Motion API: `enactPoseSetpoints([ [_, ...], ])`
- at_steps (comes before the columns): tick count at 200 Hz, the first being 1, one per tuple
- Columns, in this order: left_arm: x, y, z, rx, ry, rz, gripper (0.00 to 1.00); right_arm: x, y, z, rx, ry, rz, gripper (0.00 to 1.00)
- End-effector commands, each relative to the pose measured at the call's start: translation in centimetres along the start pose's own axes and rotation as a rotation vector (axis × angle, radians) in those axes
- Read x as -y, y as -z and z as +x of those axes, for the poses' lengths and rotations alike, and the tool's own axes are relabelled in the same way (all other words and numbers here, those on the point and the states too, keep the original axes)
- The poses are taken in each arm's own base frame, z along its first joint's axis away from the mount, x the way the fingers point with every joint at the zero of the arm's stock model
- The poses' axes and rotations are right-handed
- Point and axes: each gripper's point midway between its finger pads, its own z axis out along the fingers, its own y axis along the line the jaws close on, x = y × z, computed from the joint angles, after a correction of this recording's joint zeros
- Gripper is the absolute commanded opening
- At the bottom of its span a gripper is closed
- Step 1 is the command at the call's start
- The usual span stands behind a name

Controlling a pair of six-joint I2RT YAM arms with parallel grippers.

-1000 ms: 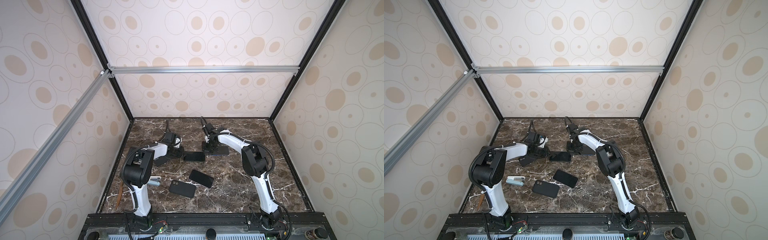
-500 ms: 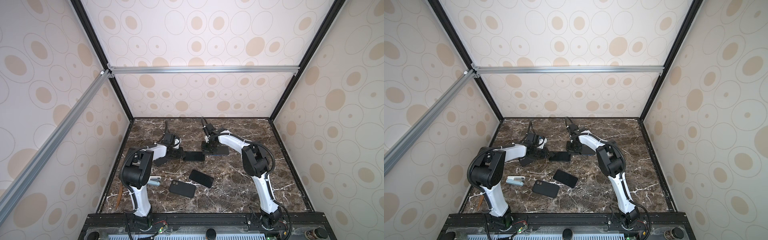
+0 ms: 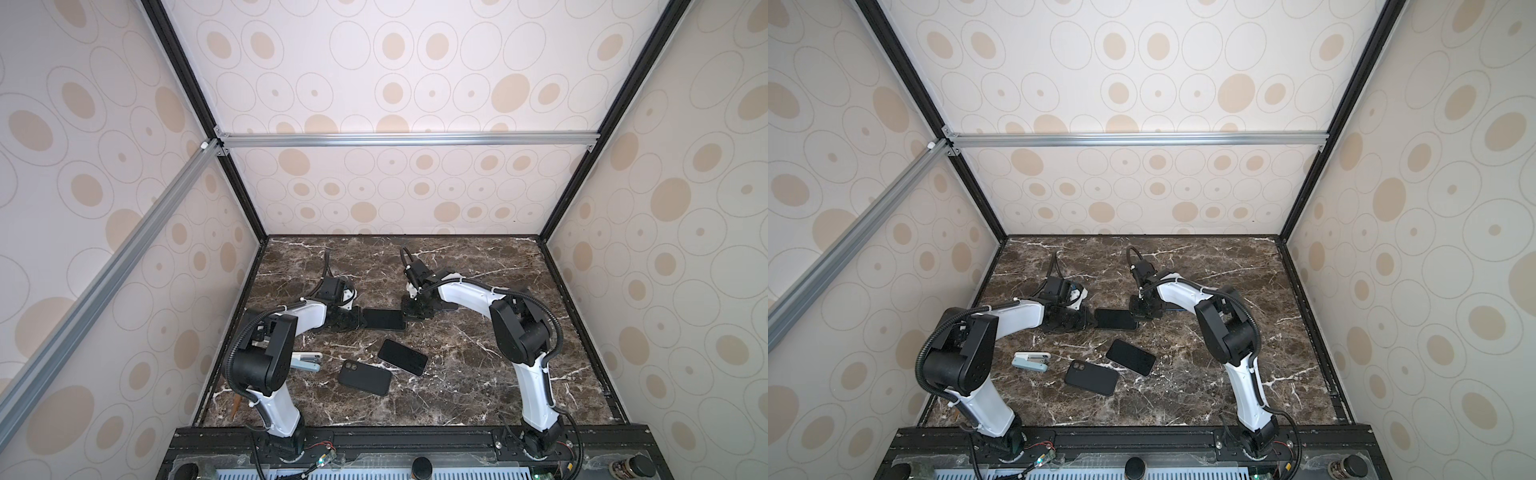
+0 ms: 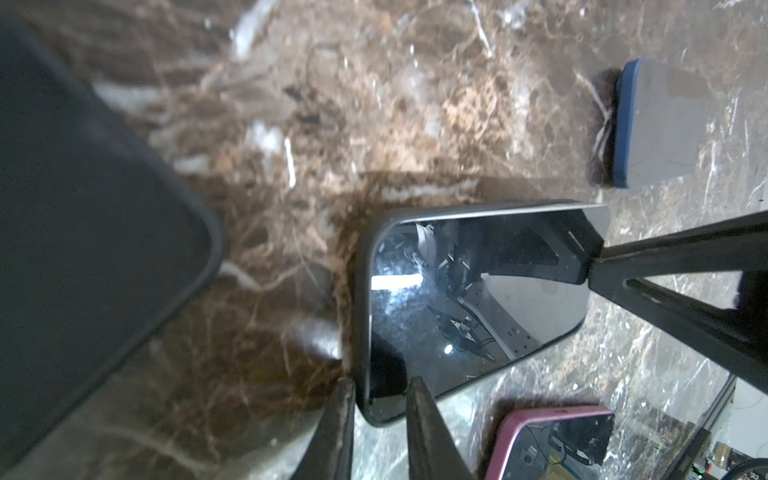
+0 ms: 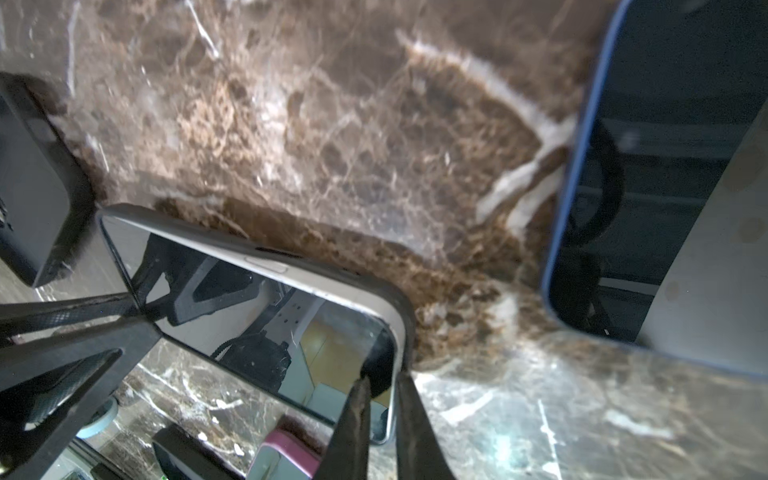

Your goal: Put the phone into the phone case

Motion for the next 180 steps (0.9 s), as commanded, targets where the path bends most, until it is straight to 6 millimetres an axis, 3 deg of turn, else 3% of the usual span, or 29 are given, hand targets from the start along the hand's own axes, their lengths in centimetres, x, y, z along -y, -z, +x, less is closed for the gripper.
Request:
enactPoseSetpoints([
  [1,1.3,0.7,0.0,0.001,0.0,0.043,0.23,0.9,-1.3,3.2,-0.097,-0.022,0.05,0.14],
  [44,0.7,3.0,-4.1,0.108,-0.051,-0.085,0.24,0.7,0.8,0.9,-0.019,0.002,0.071,0.2],
  [74,0.2,2.4,-5.8,0.132,-0.058,-0.093,0.25,0.3,1.8,0.0,0.001,0.071,0.088,0.27],
  [135,-0.2,0.1,-4.9,0.075,-0.037,-0.051,0.25,0.8,1.2,-1.7,0.01,0.093,0.096,0.19],
  [180,-0.7,-0.5,-4.1,0.041,-0.045,-0.06,0.23,0.7,-0.1,-1.6,-0.031,0.077,0.06,0.16],
])
